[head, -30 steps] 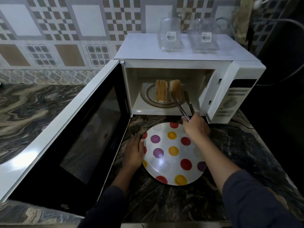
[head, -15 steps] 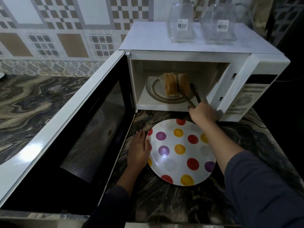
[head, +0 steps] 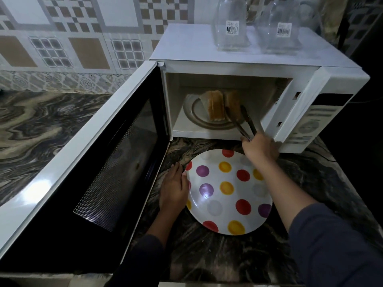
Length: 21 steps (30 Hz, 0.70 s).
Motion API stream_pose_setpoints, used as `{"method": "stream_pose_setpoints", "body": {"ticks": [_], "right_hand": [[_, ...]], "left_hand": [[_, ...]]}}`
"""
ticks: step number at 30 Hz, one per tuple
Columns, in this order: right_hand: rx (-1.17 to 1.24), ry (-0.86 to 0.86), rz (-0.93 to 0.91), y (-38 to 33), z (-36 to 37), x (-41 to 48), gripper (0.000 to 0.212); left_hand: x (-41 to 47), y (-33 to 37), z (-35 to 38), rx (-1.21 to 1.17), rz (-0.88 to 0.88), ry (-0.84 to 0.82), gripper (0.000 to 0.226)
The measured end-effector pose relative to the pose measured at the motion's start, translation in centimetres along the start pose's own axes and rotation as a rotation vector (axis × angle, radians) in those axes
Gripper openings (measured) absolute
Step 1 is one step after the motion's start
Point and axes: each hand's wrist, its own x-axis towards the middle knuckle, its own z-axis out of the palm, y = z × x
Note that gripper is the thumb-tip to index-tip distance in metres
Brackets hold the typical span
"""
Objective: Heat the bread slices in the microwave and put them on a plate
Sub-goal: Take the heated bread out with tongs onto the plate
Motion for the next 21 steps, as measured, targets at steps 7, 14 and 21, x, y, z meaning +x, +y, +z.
{"method": "stream_pose_setpoints", "body": {"ticks": [7, 14, 21], "right_hand": [[0.072, -0.071, 0.011, -1.5, 0.2, 2.2, 0.038], [0.065, -0.103, 0.001, -1.0, 0.9, 2.5, 0.036], [0.081, -0.028, -0.009, 0.0, 0.3, 0.4, 0.035]], "left_hand": [[0.0, 0.0, -0.2, 0.002, 0.001, -0.004, 0.044], [0.0, -0.2, -0.1, 0.008, 0.023, -0.024, 0.048], [0.1, -0.5, -0.1, 0.054, 0.018, -0.044, 0.063]]}}
